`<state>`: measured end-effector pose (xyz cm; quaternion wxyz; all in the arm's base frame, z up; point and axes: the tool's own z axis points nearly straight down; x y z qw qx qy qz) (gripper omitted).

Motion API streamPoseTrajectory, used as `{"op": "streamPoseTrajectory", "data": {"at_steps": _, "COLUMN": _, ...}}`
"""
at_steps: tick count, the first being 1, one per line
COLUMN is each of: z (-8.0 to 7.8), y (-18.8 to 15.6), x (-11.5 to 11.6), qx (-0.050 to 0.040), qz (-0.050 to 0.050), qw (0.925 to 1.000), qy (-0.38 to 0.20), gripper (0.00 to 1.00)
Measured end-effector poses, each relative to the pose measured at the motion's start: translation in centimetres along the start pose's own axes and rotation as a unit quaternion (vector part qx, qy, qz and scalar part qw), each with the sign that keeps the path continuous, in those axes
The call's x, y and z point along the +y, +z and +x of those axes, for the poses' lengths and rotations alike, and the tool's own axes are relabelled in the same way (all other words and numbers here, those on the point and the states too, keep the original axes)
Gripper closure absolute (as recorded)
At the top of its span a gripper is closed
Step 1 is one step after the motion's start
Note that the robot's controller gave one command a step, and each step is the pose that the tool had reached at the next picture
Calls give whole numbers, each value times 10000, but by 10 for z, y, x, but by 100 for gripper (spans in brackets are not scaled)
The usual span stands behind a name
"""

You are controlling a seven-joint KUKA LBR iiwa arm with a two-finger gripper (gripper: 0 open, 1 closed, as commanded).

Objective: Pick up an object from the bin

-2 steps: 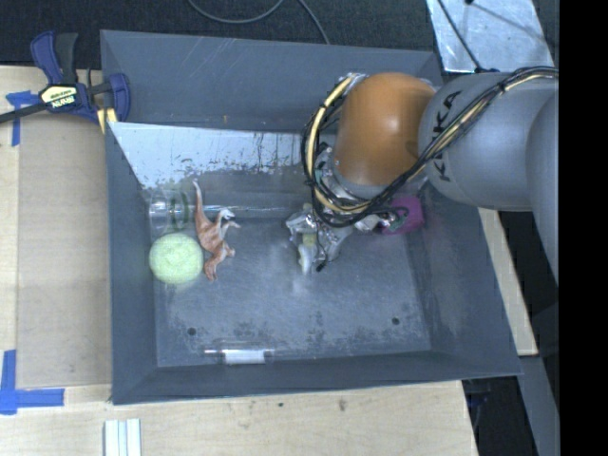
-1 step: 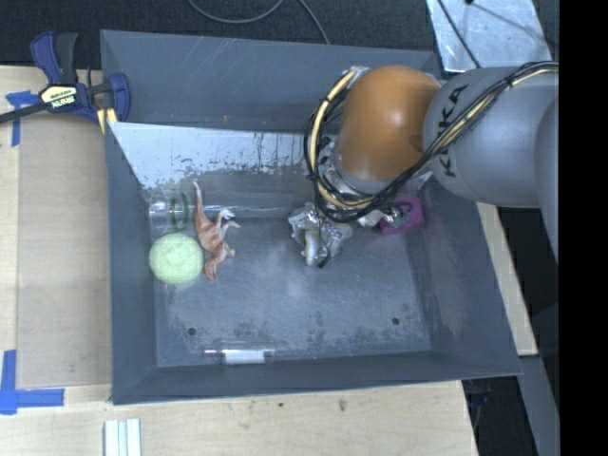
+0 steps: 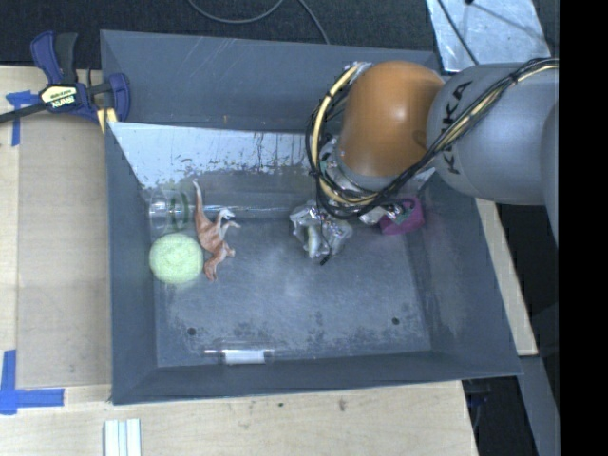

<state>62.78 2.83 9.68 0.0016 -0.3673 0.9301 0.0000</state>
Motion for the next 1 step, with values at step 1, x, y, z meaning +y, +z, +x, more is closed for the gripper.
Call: {"op": "streamPoseTrajectory", "data": {"at_steps": 1, "z": 1, "y": -18, "x": 1, "qx": 28, "qz": -26, "qw": 10000, "qy": 6, "gripper": 100}}
